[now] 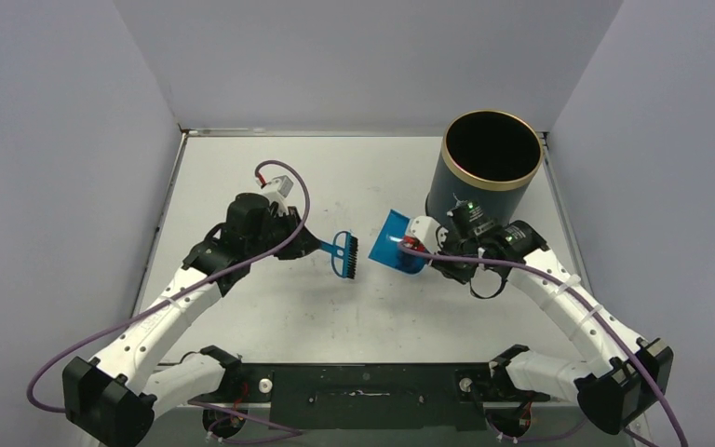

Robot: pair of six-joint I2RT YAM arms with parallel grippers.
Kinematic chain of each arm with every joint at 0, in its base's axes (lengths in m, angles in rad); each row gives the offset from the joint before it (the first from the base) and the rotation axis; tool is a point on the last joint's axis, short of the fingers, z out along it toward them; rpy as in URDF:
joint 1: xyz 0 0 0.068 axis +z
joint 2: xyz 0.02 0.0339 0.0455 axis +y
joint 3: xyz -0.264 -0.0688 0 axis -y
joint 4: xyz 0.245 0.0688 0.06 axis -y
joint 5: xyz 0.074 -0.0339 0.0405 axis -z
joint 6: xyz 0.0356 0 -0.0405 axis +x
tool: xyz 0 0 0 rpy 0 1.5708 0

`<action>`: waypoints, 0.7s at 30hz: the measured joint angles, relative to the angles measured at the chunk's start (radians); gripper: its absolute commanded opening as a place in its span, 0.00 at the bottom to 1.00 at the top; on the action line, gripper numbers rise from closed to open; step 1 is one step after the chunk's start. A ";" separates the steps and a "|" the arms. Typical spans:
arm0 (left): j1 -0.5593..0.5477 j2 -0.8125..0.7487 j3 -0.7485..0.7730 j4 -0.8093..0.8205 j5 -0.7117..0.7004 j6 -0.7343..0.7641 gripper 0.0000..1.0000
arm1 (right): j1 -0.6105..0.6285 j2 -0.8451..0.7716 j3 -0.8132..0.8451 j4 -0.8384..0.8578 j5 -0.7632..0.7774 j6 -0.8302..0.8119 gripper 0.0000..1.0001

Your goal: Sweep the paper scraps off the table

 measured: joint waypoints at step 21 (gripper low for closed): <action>-0.488 0.481 0.051 0.627 -0.119 -0.188 0.00 | -0.629 0.132 0.459 -0.230 -0.372 -0.155 0.05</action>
